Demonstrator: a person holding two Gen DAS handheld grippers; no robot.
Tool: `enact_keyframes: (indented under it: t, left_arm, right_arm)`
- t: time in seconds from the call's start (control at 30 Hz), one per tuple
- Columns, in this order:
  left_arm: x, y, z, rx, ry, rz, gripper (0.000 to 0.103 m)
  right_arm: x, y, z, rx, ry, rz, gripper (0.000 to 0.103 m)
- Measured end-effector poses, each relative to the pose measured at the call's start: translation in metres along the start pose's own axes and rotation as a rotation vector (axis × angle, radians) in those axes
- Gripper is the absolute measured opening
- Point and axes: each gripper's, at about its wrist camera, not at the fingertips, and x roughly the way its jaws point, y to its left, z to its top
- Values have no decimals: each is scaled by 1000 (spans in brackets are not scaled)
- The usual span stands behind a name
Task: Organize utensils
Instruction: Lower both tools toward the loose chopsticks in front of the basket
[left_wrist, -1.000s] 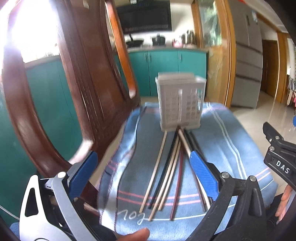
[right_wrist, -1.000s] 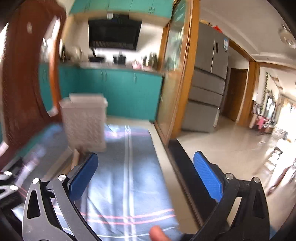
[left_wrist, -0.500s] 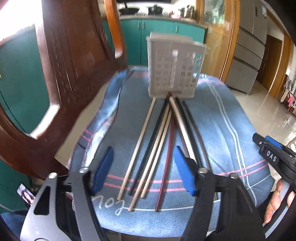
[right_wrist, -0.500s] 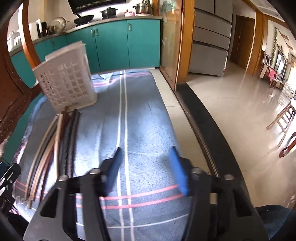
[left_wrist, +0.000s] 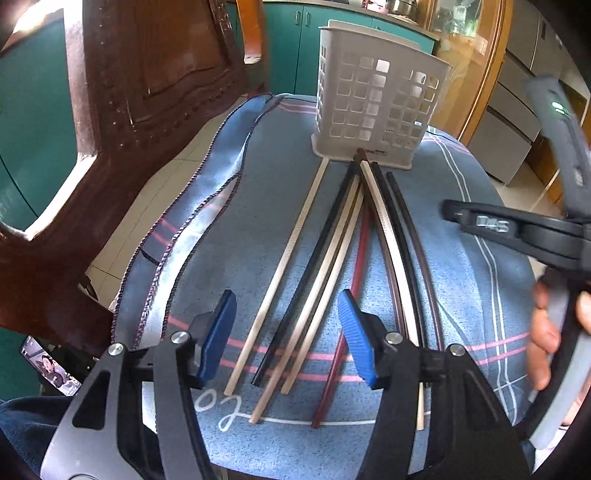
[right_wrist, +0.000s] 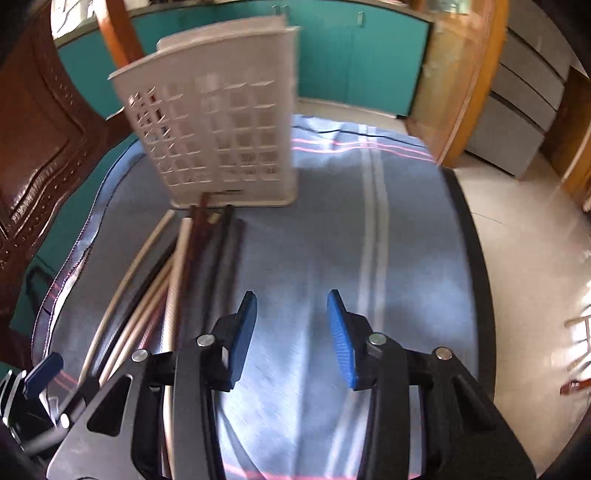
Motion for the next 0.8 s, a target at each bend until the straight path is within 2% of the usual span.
enact_keyframes:
  t: [0.17,0.27,0.37,0.4,0.43,0.47,0.53,0.6,0.8]
  left_arm:
    - [10,3,2,3,14,16,60]
    - [12,5,3,1,11,23,60]
    - [12,5,3,3,7,22,61]
    - [13,5,3,4,7,20,62]
    - [13,3,4,6,6,18,62]
    - [13,2,4,9,5,15,62]
    - [12,1,3,13,2,10,62]
    - [12,-1,3,15,0,7,63]
    - [3,7,8,-6,-36,-8,62]
  right_arm:
    - [31,20,0,-29,67,-15,42]
    - [33,27,4,-56,50,-63,42]
    - [35,22,4,-31,56,-71,40]
    - [33,21,4,-24,58,-69,36]
    - [32,18,3,-19,60,-64,22]
    - [32,16,4,-18,66,-63,14]
    - [30,11,2,-17,74,-69,4]
    - [29,4,-1,-18,78,-69,1]
    - [24,-33,-4,54,86,-102,1]
